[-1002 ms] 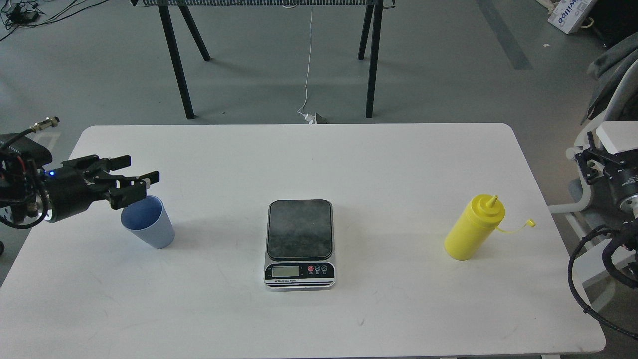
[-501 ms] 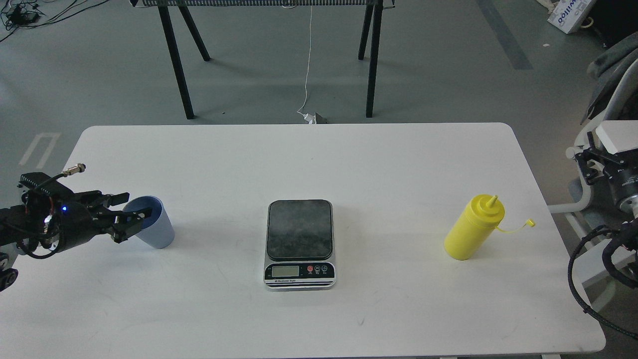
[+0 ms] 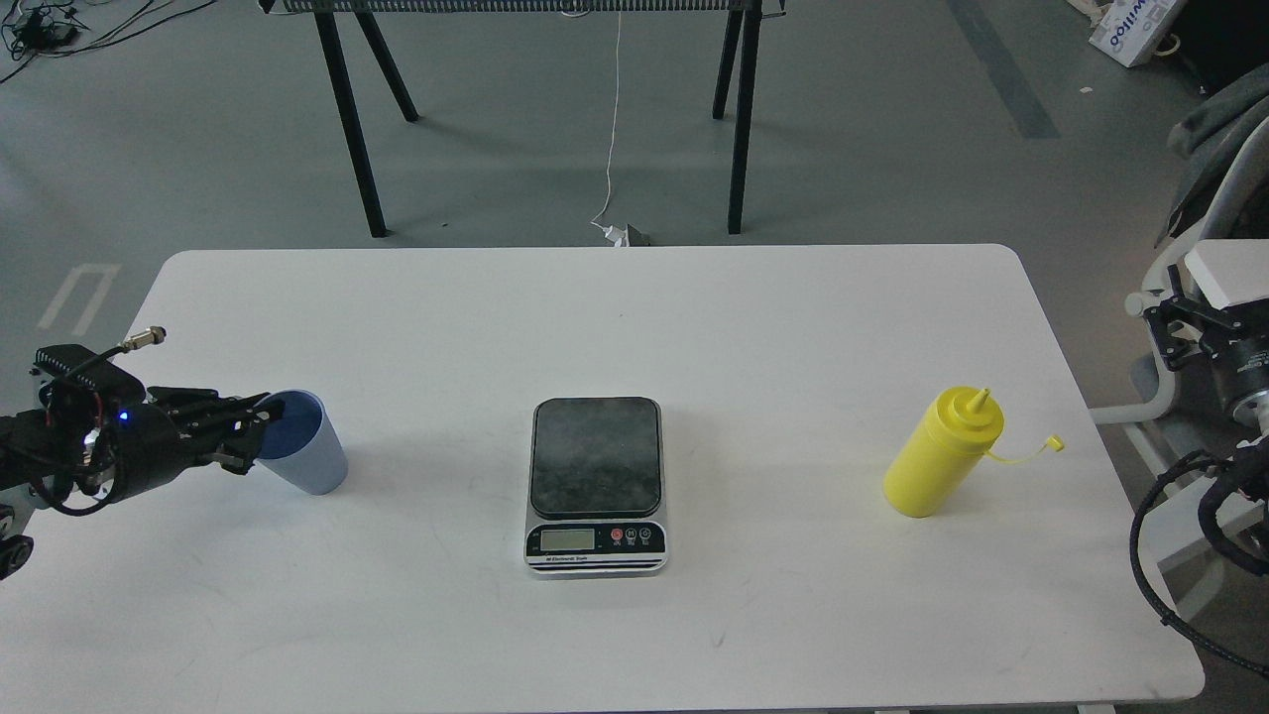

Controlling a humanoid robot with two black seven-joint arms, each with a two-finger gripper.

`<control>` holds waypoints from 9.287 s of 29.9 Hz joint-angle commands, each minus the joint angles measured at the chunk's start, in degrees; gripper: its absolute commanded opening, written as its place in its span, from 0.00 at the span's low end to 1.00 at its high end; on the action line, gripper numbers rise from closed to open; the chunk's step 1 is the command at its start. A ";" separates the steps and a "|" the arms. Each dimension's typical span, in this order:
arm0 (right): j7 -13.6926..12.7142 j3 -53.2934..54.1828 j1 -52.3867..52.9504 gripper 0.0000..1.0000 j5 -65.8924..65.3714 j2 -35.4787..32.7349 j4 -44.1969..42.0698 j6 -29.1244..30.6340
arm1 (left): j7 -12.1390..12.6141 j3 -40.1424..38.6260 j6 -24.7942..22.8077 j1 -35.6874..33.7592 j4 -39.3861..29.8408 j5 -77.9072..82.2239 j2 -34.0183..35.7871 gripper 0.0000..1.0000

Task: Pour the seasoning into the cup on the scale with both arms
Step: 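Lift the cup with the left gripper and set it on the scale, then open the left gripper and withdraw it from the cup, then lower the right gripper onto the yellow squeeze bottle and grasp it, then lift the yellow bottle with the right gripper and tip it over, then hold the inverted bottle above the cup and squeeze sauce in, then raise the bottle away from the cup and turn it upright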

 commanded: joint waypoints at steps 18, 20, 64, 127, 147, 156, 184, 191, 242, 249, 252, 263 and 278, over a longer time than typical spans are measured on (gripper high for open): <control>0.17 2.11 -2.89 0.99 0.09 -2.83 0.26 0.00 | 2.60 -0.09 -20.32 -19.77 -25.78 -3.49 -4.77 0.03; 0.26 2.55 -3.68 0.99 0.09 -3.27 0.26 0.00 | 3.49 0.87 -21.45 -21.44 -24.04 -1.03 -8.74 0.03; 0.43 3.96 -6.93 0.99 0.09 -5.55 0.44 0.00 | 0.02 -9.22 -17.95 -22.32 -16.38 -31.91 -15.79 1.00; 0.17 -5.89 -28.29 0.98 3.17 17.91 30.76 0.00 | 1.56 -22.76 -27.00 -19.51 -4.69 -102.97 -16.32 1.00; 0.35 -2.81 -29.17 0.99 3.25 17.91 29.62 0.00 | 1.47 -22.85 -27.00 -19.42 -4.60 -102.97 -14.82 1.00; 0.35 -2.81 -23.82 0.99 3.25 18.09 24.88 0.00 | 1.47 -22.85 -27.00 -19.42 -4.60 -102.97 -14.47 1.00; -0.18 -3.95 -17.22 0.40 2.99 18.79 22.23 0.00 | 1.03 -22.94 -26.82 -19.51 -4.60 -102.97 -13.94 1.00; -0.44 -7.98 -6.08 0.38 -1.74 11.24 27.50 0.00 | 1.03 -23.47 -26.74 -19.60 -4.60 -102.97 -13.24 1.00; -1.32 -73.82 53.71 0.33 -75.67 18.08 23.47 -28.44 | 0.95 -27.33 -27.09 -19.16 -4.60 -102.97 -12.80 1.00; -1.41 -74.88 53.53 0.33 -77.42 19.40 21.45 -28.70 | 0.86 -27.33 -27.09 -19.07 -4.60 -102.97 -12.71 1.00; -1.32 -75.49 53.45 0.33 -78.31 19.41 20.39 -28.88 | 0.86 -27.33 -27.00 -19.07 -4.60 -102.97 -12.71 1.00; -1.41 -76.99 53.27 0.33 -80.24 19.58 20.13 -29.85 | 0.86 -27.33 -27.09 -19.07 -4.60 -102.97 -12.71 1.00; -2.20 -76.99 51.51 0.32 -80.15 22.83 16.79 -34.68 | 0.86 -27.33 -27.00 -19.07 -4.60 -102.97 -12.71 1.00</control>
